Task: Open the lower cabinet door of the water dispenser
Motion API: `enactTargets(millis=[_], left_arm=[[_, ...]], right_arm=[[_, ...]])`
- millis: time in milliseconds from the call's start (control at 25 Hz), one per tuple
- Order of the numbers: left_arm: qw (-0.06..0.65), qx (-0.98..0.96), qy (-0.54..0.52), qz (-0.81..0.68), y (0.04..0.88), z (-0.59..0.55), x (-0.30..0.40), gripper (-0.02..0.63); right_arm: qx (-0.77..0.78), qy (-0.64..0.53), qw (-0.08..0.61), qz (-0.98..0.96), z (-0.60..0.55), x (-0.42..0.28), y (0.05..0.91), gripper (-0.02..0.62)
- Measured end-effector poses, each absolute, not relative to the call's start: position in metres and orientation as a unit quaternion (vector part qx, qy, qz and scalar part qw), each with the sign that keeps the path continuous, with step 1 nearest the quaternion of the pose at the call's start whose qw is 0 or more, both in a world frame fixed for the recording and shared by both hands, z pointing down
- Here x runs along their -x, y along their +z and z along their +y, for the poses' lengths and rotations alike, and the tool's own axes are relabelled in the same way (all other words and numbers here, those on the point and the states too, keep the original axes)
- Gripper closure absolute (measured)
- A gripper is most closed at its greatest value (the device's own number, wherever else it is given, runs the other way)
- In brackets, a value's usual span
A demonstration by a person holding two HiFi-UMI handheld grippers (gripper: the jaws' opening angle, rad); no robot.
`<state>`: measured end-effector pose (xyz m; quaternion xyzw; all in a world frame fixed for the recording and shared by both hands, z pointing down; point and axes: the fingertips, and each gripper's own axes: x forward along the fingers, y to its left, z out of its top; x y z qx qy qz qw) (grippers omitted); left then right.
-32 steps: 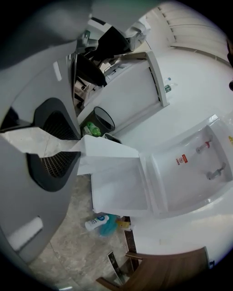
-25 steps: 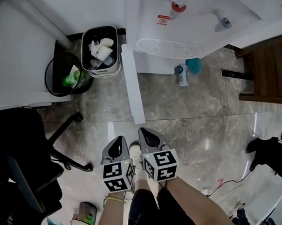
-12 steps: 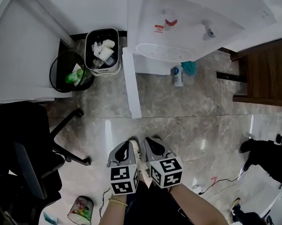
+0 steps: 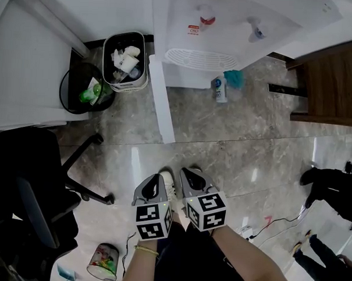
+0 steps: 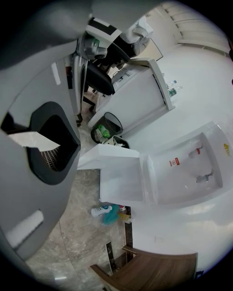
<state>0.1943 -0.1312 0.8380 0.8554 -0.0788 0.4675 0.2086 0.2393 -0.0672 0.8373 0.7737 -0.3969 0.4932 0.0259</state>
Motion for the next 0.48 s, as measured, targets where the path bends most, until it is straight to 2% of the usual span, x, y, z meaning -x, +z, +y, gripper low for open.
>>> enactTargets(millis=[480], left_arm=[[0.210,-0.854,0.469,-0.078,0.8364,-0.1286,-0.1939,0.598]], right_arm=[[-0.772,0.495,0.026,-0.397,-0.0671,-0.2315,0.8349,0.598]])
